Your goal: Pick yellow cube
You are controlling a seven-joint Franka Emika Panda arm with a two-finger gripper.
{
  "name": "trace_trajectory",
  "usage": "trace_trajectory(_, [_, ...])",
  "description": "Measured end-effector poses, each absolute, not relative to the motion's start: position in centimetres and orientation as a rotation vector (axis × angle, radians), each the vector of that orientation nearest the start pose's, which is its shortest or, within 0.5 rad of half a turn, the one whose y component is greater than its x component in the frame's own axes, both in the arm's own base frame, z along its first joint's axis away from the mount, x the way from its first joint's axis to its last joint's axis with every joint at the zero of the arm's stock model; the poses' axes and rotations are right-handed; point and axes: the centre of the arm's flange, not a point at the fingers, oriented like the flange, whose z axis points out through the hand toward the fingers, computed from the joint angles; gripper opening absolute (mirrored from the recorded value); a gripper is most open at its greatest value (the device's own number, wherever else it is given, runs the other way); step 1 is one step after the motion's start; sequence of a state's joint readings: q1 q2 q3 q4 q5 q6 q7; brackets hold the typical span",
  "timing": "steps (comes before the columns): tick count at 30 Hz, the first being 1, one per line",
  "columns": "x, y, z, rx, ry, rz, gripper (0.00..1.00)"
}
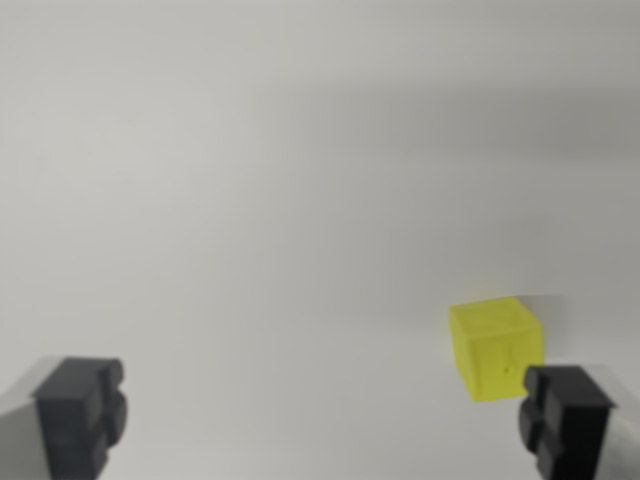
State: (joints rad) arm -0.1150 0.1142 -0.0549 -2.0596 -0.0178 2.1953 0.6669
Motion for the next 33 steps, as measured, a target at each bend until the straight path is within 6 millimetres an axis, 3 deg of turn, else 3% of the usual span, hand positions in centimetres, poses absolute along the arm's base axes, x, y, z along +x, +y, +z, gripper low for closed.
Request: trace_trajectory(33, [51.8, -14.8, 30.1, -2.943, 1.125, -0.026, 1.0])
